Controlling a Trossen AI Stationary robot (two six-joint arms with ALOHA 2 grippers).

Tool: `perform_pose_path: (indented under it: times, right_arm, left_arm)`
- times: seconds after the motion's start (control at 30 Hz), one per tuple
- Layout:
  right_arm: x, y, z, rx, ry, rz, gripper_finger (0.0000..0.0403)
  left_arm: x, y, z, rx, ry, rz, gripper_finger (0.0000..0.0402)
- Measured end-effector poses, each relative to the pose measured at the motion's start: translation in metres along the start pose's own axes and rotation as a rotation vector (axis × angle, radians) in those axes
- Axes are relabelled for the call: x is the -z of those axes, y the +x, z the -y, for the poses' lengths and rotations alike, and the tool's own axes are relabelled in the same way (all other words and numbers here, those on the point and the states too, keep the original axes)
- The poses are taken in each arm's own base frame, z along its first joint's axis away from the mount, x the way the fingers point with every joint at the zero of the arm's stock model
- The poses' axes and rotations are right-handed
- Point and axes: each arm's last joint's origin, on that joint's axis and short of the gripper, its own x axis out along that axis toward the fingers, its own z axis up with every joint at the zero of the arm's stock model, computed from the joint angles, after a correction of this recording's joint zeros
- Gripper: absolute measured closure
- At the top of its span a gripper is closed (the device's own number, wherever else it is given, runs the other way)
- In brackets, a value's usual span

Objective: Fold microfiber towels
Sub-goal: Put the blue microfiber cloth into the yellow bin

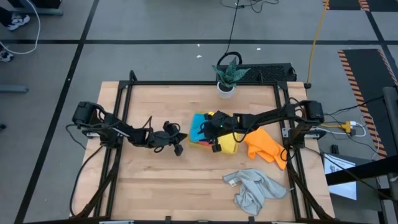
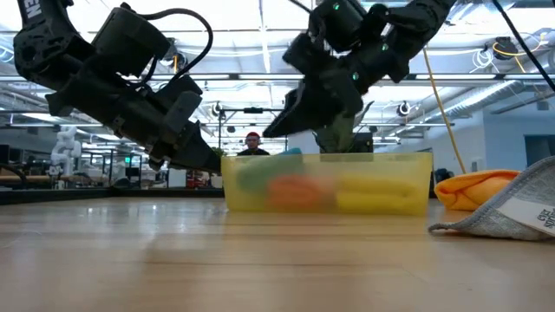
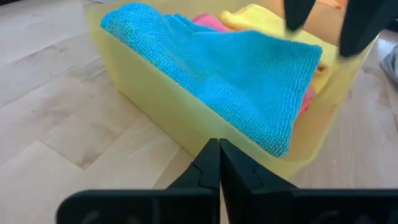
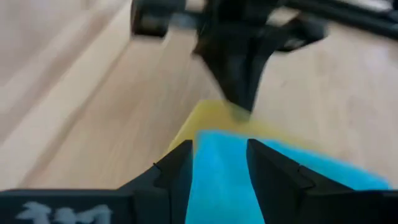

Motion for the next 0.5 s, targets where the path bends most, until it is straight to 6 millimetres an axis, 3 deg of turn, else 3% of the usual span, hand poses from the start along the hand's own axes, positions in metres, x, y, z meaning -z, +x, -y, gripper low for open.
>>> perform_pose_path:
  times: [0.13, 0.23, 0.33, 0.5]
  right_arm:
    - [-0.007, -0.005, 0.011, 0.116, 0.117, 0.057, 0.0273]
    - [0.0, -0.004, 0.018, 0.188, 0.172, 0.008, 0.0301]
    - [0.013, -0.004, 0.016, 0.171, 0.178, -0.113, 0.0337]
    - [0.013, -0.005, 0.006, 0.249, 0.143, -0.19, 0.0394]
  left_arm:
    - [0.0, 0.0, 0.0, -0.002, 0.001, -0.004, 0.0389]
    - [0.0, 0.0, 0.0, -0.002, 0.001, -0.005, 0.0382]
    - [0.001, 0.0, 0.0, -0.003, 0.002, -0.007, 0.0384]
    - [0.001, 0.0, -0.001, -0.005, 0.006, -0.014, 0.0398]
